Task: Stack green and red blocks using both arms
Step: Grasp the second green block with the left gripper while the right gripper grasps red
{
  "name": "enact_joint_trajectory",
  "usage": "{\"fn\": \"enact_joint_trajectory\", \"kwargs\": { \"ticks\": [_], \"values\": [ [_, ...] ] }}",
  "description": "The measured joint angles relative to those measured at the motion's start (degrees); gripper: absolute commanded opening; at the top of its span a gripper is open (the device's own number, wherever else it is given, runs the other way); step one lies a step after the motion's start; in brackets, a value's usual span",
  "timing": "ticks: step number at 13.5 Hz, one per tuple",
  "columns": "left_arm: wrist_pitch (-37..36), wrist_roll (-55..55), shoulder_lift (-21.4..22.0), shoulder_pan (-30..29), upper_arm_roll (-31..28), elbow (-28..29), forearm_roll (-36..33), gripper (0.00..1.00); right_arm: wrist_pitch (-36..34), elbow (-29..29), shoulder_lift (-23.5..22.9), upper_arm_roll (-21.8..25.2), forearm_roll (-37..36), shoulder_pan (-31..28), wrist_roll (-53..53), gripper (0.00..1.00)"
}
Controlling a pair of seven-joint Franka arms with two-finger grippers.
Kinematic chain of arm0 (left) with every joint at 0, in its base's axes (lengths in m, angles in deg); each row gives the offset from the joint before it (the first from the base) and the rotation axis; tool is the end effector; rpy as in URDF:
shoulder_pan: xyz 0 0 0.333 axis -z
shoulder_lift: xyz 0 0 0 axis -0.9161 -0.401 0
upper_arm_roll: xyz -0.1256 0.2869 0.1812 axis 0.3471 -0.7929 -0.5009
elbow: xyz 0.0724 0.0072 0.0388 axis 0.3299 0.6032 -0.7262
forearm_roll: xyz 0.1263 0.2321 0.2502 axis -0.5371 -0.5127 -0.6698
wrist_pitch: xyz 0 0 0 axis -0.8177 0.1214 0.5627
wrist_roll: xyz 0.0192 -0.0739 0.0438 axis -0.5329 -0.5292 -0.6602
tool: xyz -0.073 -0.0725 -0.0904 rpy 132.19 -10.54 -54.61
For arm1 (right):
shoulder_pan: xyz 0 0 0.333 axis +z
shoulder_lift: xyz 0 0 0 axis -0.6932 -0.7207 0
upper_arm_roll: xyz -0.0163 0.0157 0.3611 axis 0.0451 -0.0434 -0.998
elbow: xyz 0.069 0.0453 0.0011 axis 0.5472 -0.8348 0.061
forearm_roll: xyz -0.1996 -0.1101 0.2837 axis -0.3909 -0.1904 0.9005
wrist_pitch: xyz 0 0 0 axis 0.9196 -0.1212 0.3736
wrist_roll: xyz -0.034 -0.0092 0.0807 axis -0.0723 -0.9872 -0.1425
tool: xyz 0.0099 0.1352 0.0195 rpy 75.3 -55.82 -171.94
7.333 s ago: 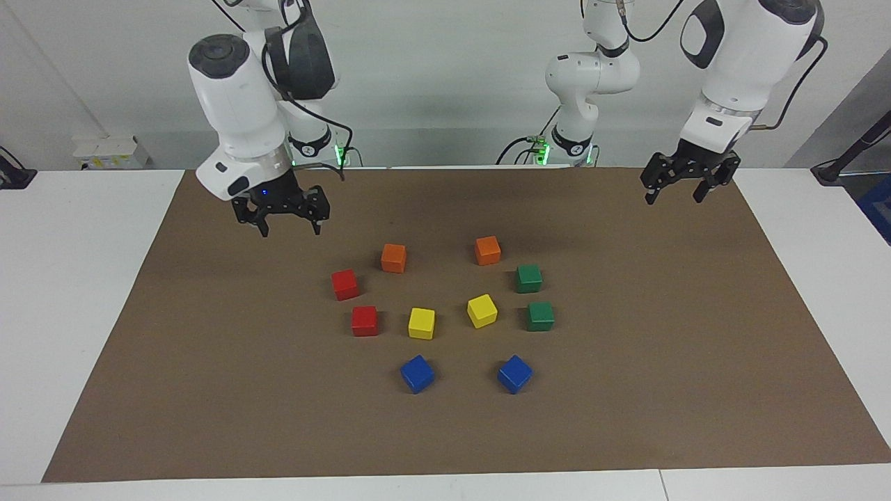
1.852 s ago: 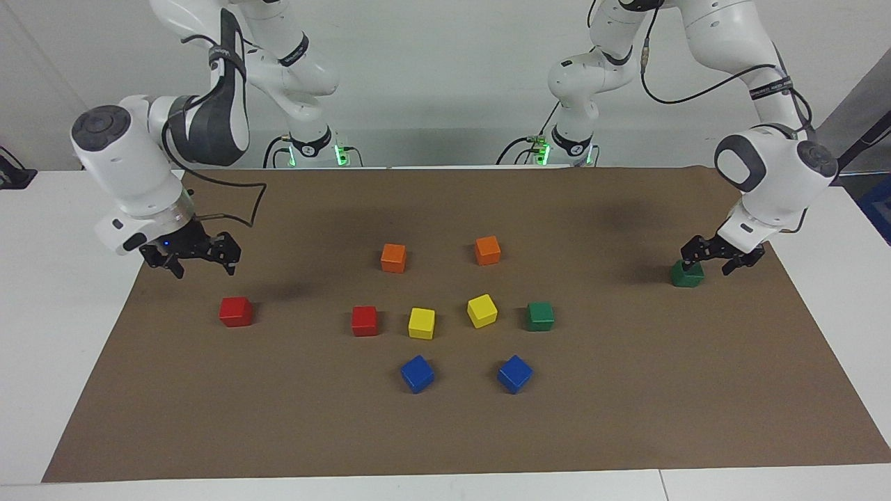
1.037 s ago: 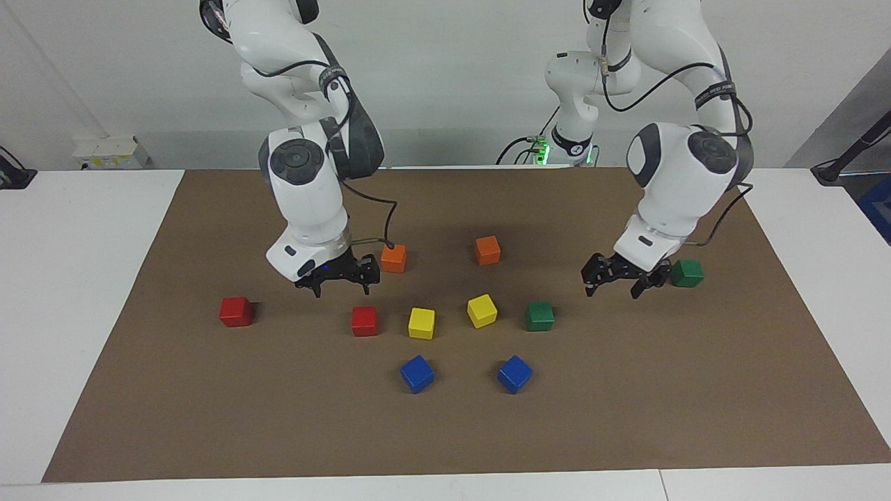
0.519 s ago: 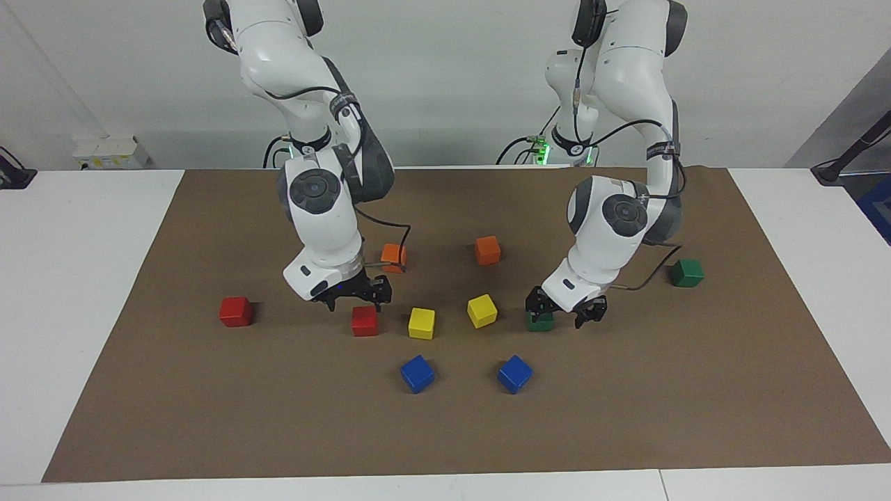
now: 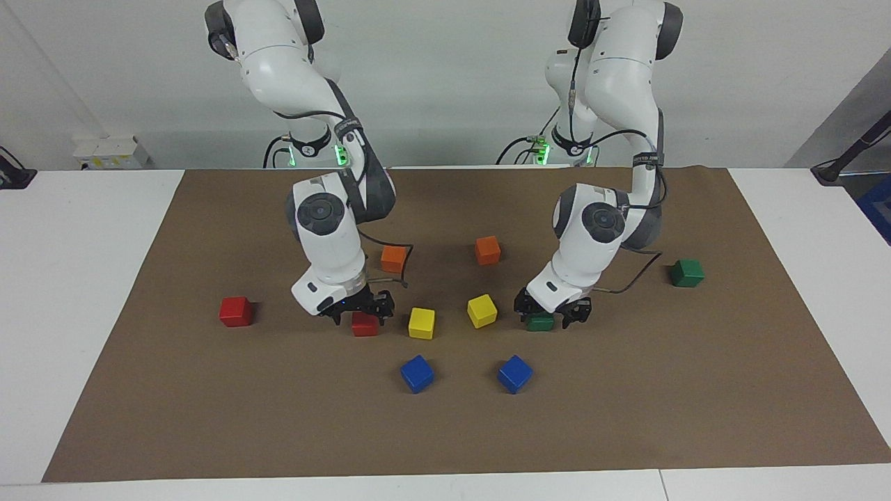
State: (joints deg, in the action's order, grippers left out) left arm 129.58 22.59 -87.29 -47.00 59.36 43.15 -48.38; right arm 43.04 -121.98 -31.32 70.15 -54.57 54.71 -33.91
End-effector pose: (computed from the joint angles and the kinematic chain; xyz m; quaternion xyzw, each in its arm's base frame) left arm 0.6226 -0.2479 0.3405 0.9914 -0.1204 0.0247 0.0459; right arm 0.6460 0.1936 0.3492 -0.9990 0.0333 -0.0254 0.0138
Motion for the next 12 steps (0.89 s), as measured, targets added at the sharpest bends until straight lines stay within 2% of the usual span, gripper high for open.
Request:
{"fn": "enact_joint_trajectory", "kwargs": {
  "ticks": [1,3,4,5,6,10,12],
  "values": [
    [0.3,-0.2,0.0,0.0,0.0,0.3,0.0,0.01,0.8,-0.8,0.0,0.0,0.0,0.0,0.0,1.0],
    [0.9,-1.1,0.0,0.1,0.0,0.8,-0.1,0.0,1.1,-1.3,0.0,0.0,0.0,0.0,0.0,0.97],
    [0.9,-1.5,0.0,0.2,0.0,0.8,-0.5,0.0,1.7,-1.7,0.0,0.0,0.0,0.0,0.0,0.74],
    [0.8,-1.8,0.0,0.2,0.0,0.8,-0.9,0.0,2.9,-2.5,0.0,0.0,0.0,0.0,0.0,0.15],
    [0.5,-1.9,0.1,0.2,-0.2,0.7,-1.0,0.0,3.5,-3.3,0.0,0.0,0.0,-0.1,0.0,0.0],
    [-4.6,-2.3,2.6,-1.3,-1.3,-1.5,-1.0,0.0,0.9,-3.0,0.6,0.1,-0.1,-1.7,5.1,0.0],
    [-9.7,-2.2,6.9,-4.9,-1.5,-2.4,-1.1,0.0,-6.5,0.6,1.5,0.2,-0.2,-2.8,6.9,0.0]
  ]
}}
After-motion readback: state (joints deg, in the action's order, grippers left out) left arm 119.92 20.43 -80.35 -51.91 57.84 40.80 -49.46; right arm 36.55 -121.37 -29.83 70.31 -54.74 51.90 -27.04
